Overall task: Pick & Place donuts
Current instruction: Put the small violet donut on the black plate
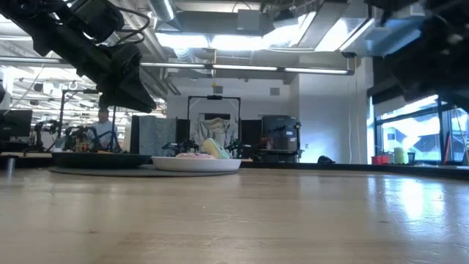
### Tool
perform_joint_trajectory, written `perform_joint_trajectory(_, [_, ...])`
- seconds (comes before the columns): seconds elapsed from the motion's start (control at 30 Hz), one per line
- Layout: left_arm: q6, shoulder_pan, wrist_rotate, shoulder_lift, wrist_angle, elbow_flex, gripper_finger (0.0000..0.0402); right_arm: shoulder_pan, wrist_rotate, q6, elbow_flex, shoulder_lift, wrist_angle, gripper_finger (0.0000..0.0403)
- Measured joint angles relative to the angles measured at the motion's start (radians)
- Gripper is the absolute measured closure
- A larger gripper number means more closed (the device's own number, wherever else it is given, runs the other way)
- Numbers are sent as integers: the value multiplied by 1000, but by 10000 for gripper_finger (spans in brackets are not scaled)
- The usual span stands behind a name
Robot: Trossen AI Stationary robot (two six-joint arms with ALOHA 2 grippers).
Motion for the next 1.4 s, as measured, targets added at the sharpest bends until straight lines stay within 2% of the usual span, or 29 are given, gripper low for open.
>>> perform_joint_trajectory(0.3, [-8,0,0,0,0,0,288,32,25,38,-131,0,222,273])
perform_joint_trajectory(0.47, [-13,0,-1,0,0,0,288,32,42,41,-156,0,242,276])
perform_joint_trajectory(0.6, [-13,0,-1,0,1,0,288,32,48,34,-156,0,242,302])
perform_joint_trajectory(0.83, [-13,0,-1,0,14,0,288,31,52,23,-157,0,236,385])
perform_joint_trajectory(1.07, [-11,-1,1,0,120,0,288,-29,93,-15,-100,0,124,387])
perform_joint_trajectory(1.13, [1,-10,18,3,172,0,288,-60,168,-51,-59,-1,95,393])
perform_joint_trajectory(1.2, [42,-27,66,9,238,0,288,-97,327,-91,-14,-2,106,397])
perform_joint_trajectory(1.3, [74,-63,124,37,370,0,288,-160,691,-124,55,-3,212,395])
perform_joint_trajectory(1.4, [144,-111,130,80,482,0,288,-217,1049,-152,104,-4,322,394])
